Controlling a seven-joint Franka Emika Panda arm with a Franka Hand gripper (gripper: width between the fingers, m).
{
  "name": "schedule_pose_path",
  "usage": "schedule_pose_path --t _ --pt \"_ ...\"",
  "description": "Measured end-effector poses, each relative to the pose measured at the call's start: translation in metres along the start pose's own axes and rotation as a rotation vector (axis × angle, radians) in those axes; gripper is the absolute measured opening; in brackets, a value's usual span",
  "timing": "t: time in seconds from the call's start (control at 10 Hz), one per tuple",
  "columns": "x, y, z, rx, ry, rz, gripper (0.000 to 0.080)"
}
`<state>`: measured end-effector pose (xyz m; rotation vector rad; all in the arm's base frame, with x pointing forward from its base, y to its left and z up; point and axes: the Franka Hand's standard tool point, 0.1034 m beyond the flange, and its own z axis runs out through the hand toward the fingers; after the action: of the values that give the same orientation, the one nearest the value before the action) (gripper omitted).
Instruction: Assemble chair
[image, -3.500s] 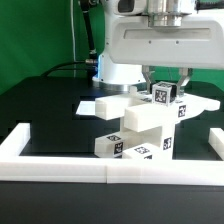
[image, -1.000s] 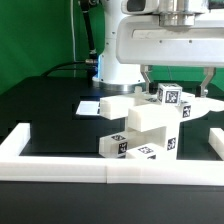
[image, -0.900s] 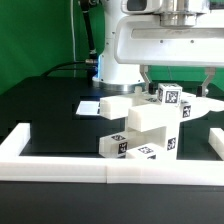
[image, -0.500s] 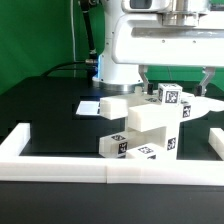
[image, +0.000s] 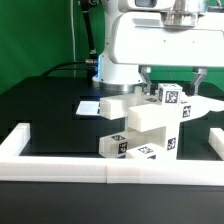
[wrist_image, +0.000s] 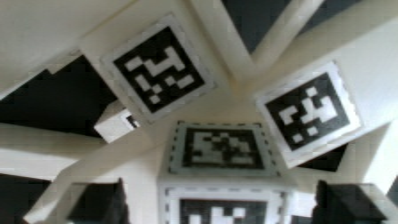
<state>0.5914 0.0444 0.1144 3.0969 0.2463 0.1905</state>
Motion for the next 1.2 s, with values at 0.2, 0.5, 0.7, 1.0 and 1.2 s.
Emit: schedule_pose_path --t 0.2,0.5,0.7,1.0,1.2 --pt "0.0001 0.0002 -0.0001 0.0 0.0 0.0 0.0391" --pt "0.0 0.0003 0.0 0.0 0.0 0.048 0.0286" --pt "0.0 0.0001 0.0 0.0 0.0 0.212 0.0286" --pt "0.0001 -0.0002 -0.0001 0.001 0.0 0.43 0.0287" --pt "0.0001 -0.0003 -0.0001 0.002 0.0 0.539 0.0288"
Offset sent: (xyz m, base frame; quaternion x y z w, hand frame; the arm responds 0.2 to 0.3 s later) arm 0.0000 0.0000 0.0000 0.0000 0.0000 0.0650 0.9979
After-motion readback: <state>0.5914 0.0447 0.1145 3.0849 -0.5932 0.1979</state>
